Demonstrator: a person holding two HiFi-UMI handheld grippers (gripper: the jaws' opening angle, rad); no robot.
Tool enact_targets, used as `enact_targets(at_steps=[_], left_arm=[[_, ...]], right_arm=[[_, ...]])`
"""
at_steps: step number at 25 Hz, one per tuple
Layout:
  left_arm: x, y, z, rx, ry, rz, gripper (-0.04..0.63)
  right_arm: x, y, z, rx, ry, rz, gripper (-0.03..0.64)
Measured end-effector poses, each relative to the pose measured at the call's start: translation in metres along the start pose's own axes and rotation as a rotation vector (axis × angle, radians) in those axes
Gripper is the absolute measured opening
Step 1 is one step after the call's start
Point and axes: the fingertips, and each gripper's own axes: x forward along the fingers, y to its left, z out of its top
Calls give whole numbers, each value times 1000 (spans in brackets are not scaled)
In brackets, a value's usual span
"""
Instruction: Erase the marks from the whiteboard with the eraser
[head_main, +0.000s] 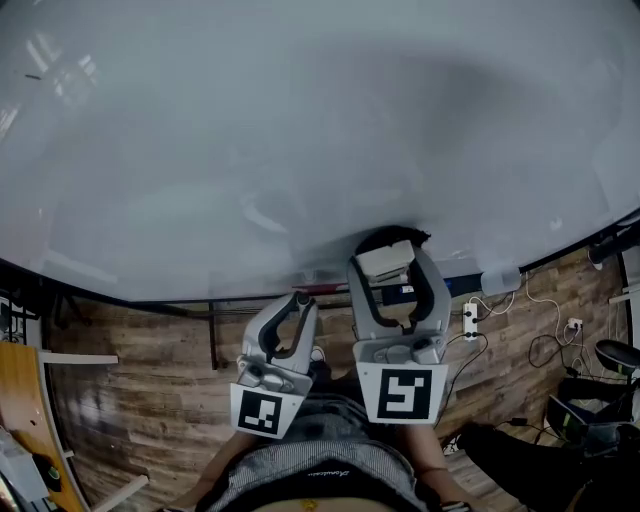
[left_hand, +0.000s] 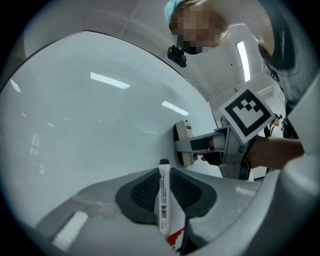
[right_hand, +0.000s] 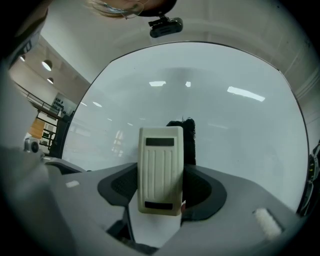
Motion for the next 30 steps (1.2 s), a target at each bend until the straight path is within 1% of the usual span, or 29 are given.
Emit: enact_targets(at_steps=[3, 7, 10, 14, 16, 18, 20, 21, 23, 25, 26, 30], left_arm=[[-2, 4, 0, -1, 2, 15, 77], [0, 1, -2, -4, 6, 17, 77], [4, -4, -1, -2, -4, 7, 77], [8, -10, 0, 3, -2, -4, 77], [9, -11, 0, 0, -3, -3, 77], [10, -13, -1, 3, -2, -6, 77], [11, -14, -1, 5, 0, -7, 77], [11, -14, -1, 5, 0, -6, 77], [11, -12, -1, 6, -1, -1, 77], [10, -10, -2, 6, 1, 4, 77], [10, -9, -3, 5, 5, 7, 77], [13, -12, -5, 3, 16, 10, 77]], right_arm=[[0, -1, 0, 2, -19, 11, 259], [-1, -7, -5, 7, -34, 25, 259], [-6, -24, -18, 27, -11, -6, 259], [-12, -48, -38, 49, 50, -59, 259], [-12, -52, -37, 41, 26, -63, 259], [-12, -52, -35, 24, 8, -66, 259], [-10, -49, -33, -25, 8, -73, 259], [-9, -46, -35, -60, 22, -74, 258], [-8, -35, -44, -116, 87, -64, 258], [-7, -19, -57, -120, 143, -39, 259], [-7, -13, -62, -112, 156, -26, 259], [-5, -10, -70, -90, 154, -7, 259]])
